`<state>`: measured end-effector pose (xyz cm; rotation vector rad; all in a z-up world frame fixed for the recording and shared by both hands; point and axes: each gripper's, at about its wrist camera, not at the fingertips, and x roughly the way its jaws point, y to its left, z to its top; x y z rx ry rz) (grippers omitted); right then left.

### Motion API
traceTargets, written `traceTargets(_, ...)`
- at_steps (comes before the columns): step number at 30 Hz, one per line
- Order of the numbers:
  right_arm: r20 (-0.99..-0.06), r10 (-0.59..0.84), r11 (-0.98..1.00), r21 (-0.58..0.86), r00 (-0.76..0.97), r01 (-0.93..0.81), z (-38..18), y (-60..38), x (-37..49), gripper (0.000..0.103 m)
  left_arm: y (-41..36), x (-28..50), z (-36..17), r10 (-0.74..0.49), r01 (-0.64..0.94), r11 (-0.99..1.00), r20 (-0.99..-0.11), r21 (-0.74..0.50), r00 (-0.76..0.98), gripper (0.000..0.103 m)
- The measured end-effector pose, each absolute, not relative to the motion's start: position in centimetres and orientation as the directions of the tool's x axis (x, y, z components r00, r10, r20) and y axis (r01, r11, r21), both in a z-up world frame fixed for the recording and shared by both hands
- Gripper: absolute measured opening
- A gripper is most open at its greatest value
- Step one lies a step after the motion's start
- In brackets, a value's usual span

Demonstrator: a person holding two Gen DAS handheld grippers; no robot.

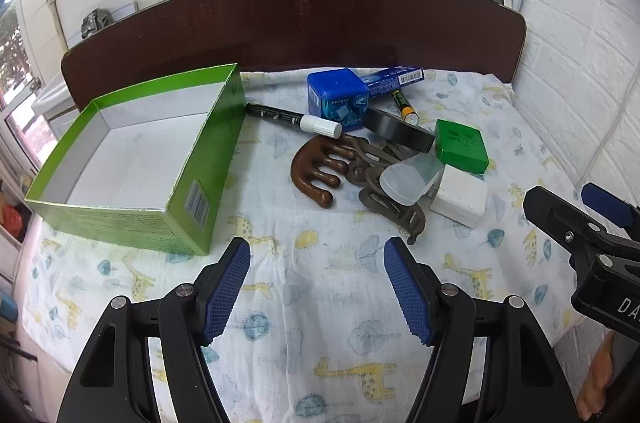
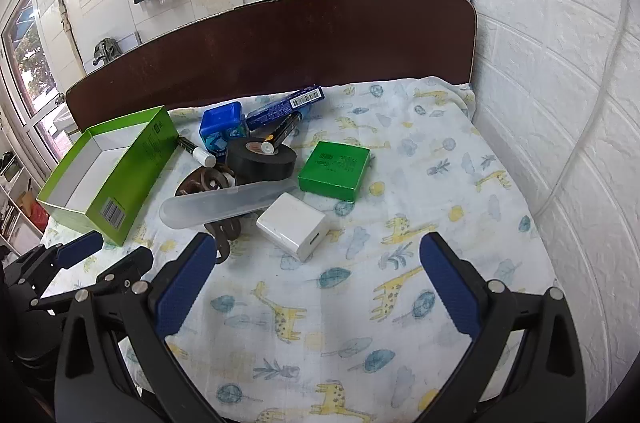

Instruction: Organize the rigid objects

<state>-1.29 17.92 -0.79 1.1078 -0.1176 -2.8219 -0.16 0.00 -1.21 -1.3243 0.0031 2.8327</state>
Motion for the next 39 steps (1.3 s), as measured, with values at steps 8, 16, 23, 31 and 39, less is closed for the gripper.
traceTargets(8, -0.678, -0.129, -0.991, 0.112, -0.724, 0.071, -0.9, 18.0, -1.6, 0.101, 0.3, -0.3, -1.1, 0.009, -0.026, -1.0, -0.76, 0.011, -0.65, 0.07)
traceTargets(16, -0.679, -0.129, -0.991, 0.115, -0.723, 0.068, -1.0, 18.1, -1.8, 0.101, 0.4, -0.4, -1.0, -0.001, -0.024, -0.999, -0.756, 0.022, -0.655, 0.07)
traceTargets(23, -0.681, -0.127, -0.991, 0.118, -0.721, 0.062, -1.1, 18.3, -1.9, 0.101, 0.8, -0.4, -1.1, -0.001, -0.036, -0.999, -0.757, 0.033, -0.654, 0.07)
traceTargets(31, -0.689, -0.129, -0.991, 0.12, -0.713, 0.063, -1.6, 18.5, -1.9, 0.101, 1.0, -0.4, -1.4, -0.003, -0.036, -0.999, -0.76, 0.035, -0.65, 0.07)
traceTargets(39, -0.699, -0.129, -0.991, 0.122, -0.704, 0.061, -2.1, 18.6, -2.0, 0.101, 0.9, -0.4, -1.8, -0.006, -0.036, -0.999, -0.768, 0.038, -0.641, 0.07)
